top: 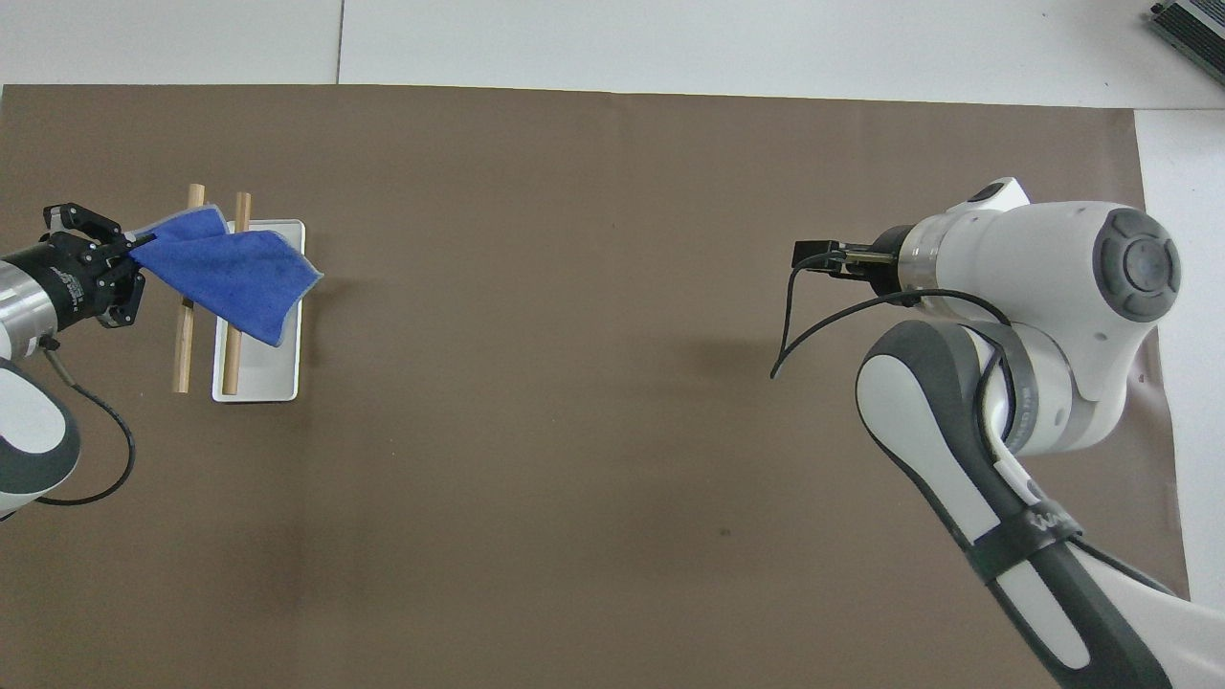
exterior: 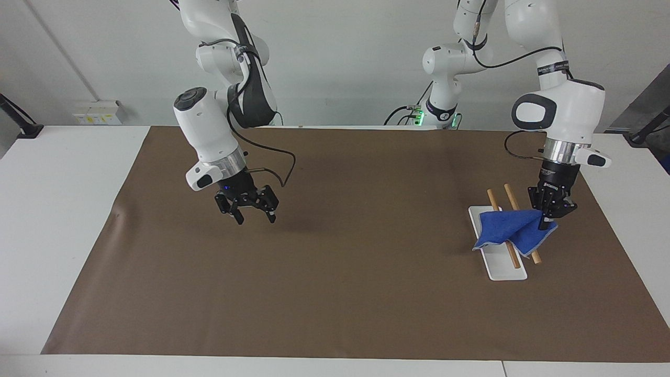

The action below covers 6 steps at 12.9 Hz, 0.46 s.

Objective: Right arm passes towel to left arm to hang

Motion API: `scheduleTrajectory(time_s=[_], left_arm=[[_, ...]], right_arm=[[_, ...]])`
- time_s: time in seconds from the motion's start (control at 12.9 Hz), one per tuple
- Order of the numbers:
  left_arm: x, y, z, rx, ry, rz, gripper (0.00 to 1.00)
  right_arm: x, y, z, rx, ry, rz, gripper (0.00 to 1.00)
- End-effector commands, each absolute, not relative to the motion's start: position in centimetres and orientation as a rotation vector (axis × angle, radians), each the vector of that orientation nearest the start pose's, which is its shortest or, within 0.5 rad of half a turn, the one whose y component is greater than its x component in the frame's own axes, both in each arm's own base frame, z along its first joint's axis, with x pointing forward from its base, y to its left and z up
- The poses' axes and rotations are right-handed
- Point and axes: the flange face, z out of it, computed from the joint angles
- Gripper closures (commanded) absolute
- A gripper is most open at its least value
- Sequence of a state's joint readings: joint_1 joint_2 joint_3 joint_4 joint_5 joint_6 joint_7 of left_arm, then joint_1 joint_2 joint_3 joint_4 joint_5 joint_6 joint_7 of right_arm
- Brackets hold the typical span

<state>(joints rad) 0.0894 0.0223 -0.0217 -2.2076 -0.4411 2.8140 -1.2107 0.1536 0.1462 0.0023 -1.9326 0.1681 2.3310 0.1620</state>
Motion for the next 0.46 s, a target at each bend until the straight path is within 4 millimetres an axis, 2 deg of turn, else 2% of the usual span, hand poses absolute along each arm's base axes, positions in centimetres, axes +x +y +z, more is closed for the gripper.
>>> scheduleTrajectory(time_s=[0.0,0.15,0.23,0.39], left_arm=[[56.5,7.5,43.0,1.783,1.879,0.472,1.00],[55.9,8.3,42.0,1.792,1.897,0.468,1.00],[55.3,8.3,40.7,1.802,1.914,0.450,1.00],[53.3,9.5,38.9,1.791,1.962,0.448,1.00]], right_arm=[[60.5,6.3,47.2,-3.075,0.105,-0.242,0.00],[59.6,3.1,50.7,-3.128,0.150,-0.195,0.00],[58.9,1.4,52.3,-3.131,0.192,-0.174,0.00],[57.6,-1.8,55.5,-3.135,0.261,-0.136,0.00]])
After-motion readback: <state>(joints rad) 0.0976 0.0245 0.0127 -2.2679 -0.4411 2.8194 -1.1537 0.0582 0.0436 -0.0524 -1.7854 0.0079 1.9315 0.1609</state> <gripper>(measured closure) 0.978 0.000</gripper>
